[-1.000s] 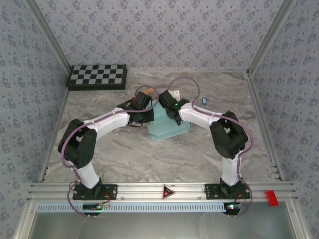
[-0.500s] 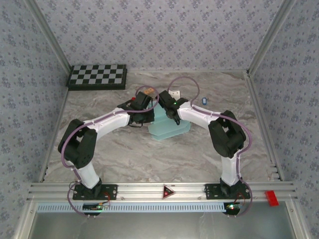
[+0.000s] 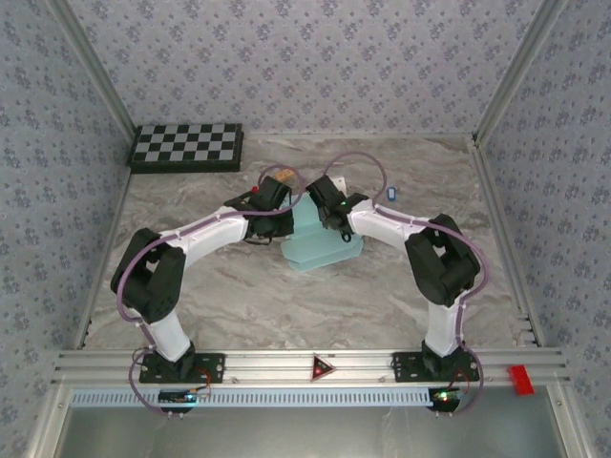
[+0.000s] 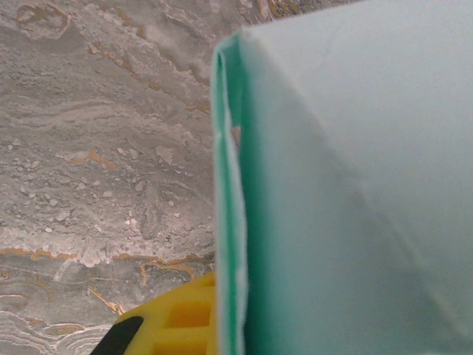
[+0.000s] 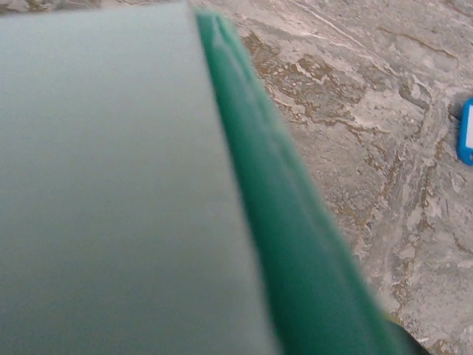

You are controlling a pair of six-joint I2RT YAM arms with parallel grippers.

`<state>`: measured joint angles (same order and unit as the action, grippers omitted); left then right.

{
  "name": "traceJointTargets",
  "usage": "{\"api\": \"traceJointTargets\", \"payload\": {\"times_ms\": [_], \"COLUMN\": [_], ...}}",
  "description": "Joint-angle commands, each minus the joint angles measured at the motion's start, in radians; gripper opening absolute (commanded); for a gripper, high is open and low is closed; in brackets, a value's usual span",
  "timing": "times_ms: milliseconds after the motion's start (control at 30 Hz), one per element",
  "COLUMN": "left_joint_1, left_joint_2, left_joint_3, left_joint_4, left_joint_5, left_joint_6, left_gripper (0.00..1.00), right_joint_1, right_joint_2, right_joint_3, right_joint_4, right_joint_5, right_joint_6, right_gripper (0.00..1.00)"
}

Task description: Fold the paper box

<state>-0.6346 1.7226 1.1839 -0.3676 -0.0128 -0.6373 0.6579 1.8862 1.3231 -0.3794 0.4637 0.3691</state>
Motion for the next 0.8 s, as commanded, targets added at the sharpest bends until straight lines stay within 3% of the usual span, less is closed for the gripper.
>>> {"api": "traceJointTargets", "payload": {"times_ms": [0,767], "left_joint_1": [0.002,0.002], "left_joint_2": [-0.010,0.012], "left_joint_3": [0.030,0.036], "left_joint_4": [0.017,0.026], "left_joint_5": [0.014,0.014], "left_joint_6": [-0.004,-0.022], "left_gripper": [0.00,0.00], "right_joint_1": [-0.012,-0.019], "right_joint_2": [-0.030,-0.141], "right_joint_3": [-0.019,-0.060], "right_joint_4": [0.010,0.027], "right_joint_5": [-0.042,-0.136], "right_joint_6": [-0.035,-0.046], "right_gripper": [0.26,0.51]}}
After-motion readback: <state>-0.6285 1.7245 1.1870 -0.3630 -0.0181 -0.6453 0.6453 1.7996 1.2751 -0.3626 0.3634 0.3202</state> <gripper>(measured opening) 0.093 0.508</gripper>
